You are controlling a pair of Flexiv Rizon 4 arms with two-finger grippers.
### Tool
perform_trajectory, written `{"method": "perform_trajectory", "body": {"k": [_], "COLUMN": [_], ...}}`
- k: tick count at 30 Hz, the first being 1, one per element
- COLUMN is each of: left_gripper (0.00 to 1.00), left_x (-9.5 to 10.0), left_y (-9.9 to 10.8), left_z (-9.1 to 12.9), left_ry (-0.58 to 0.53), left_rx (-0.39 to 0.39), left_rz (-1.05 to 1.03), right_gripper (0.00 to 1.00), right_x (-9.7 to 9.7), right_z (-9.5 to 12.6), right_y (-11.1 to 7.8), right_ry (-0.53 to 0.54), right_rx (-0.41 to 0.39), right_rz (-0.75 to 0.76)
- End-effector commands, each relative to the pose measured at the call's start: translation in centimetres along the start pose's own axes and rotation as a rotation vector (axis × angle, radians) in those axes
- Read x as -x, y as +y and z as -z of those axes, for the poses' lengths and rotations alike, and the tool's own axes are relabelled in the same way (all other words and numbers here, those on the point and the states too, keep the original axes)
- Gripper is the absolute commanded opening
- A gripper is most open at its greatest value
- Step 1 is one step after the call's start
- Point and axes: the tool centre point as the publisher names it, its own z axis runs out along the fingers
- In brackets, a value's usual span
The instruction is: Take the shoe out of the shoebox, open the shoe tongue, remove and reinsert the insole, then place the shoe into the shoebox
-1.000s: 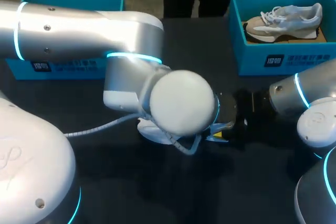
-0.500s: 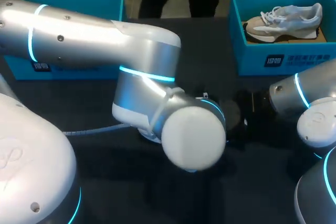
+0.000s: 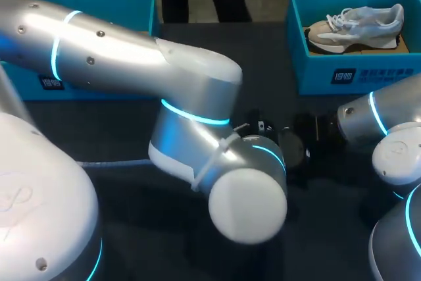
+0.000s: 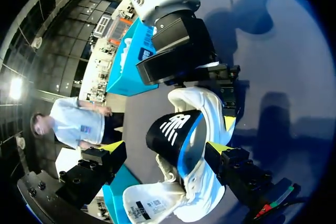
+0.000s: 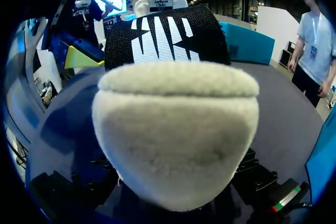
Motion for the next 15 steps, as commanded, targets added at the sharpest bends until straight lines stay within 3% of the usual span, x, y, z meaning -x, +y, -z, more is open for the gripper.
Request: {"method": "perform_trajectory", "body": {"k": [1,15], "left_gripper": [1.0,0.98], "left_x": [-1.0,0.4], "left_y": [-0.7,-1.0], "left_z": [-0.8,-1.5], "left_ry": [-0.05,-0.084], "left_rx": [0.013,-0.013], "left_rz": [-0.008,0.032], "right_gripper": [0.0,0.0], "right_x": [0.2,0.2], "right_z": [-0.4,-0.4], "right_y": [-0.3,-0.3], "right_ry": [-0.002,-0.002], "right_rx": [-0.003,-0.003], "right_rz": [0.0,0.0]}}
